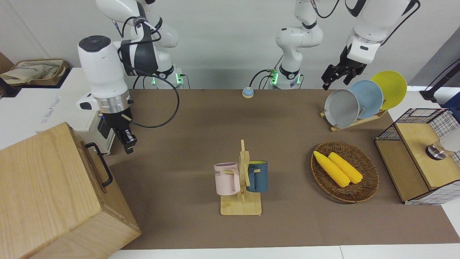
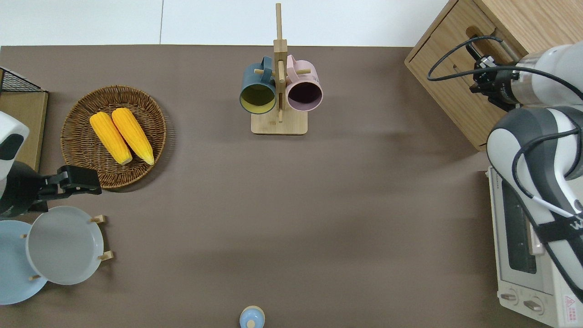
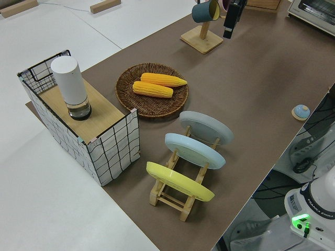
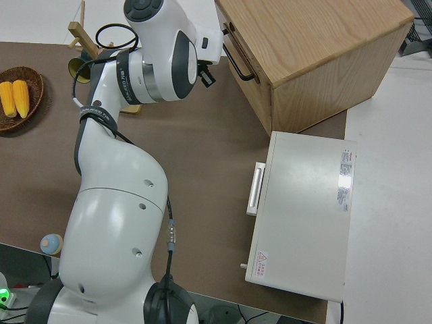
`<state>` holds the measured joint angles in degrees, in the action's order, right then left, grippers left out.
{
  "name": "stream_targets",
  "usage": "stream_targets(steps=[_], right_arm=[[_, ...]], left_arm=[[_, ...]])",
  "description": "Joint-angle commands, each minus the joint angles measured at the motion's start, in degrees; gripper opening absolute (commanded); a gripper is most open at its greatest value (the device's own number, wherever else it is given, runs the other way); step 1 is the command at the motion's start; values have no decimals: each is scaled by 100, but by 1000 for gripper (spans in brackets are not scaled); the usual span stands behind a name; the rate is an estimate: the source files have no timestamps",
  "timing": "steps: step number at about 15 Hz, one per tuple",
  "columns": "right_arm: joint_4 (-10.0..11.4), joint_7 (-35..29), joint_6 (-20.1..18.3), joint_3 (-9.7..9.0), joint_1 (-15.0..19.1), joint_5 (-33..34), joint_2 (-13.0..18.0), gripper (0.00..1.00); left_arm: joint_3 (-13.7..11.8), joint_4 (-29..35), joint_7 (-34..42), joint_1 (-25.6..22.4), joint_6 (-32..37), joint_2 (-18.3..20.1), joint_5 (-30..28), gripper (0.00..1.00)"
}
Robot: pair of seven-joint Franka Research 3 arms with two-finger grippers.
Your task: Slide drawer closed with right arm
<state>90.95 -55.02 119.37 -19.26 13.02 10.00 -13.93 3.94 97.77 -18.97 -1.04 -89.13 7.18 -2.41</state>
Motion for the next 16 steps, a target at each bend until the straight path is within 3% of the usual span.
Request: stream_targets(steps=[1,3,5,6,7,8,9,12,14,15,16], right_arm=[[442,1393,-894,107,-238,-200,732,0],[450,2150,-1379,378,-518,-383,1005,4],[459,2897,-1801,721,-843,-595,1251,158],[477,3214,-1986,853,-993,-604,1365,343],[485,3417,-2110,950,-1133,-604,1462,768],[486,3515,-2198,1012,-1274,-604,1524,981],[486,3594,-2312,1160,-1475,-604,1594,985],[468,4400,-2760,1828,-2082,-718,1779,985],[450,4596,-2980,2302,-2451,-920,1893,985],[433,4606,-3025,2487,-2618,-981,1972,985],[424,4606,-3069,2550,-2690,-1052,2034,985]], left_arm=[[-25,-21,51,7,89,47,-5,993],[-25,-21,59,7,97,47,-5,993],[-25,-21,60,7,89,47,-5,993],[-25,-21,51,7,89,47,-5,993],[-25,-21,51,-2,89,47,-5,993],[-25,-21,51,-2,89,47,-5,993],[-25,-21,59,7,89,47,-5,993],[-25,-21,51,7,97,47,-5,993],[-25,-21,51,7,97,47,-5,993],[-25,-21,51,7,89,47,-5,993],[-25,-21,51,7,89,47,-5,993]])
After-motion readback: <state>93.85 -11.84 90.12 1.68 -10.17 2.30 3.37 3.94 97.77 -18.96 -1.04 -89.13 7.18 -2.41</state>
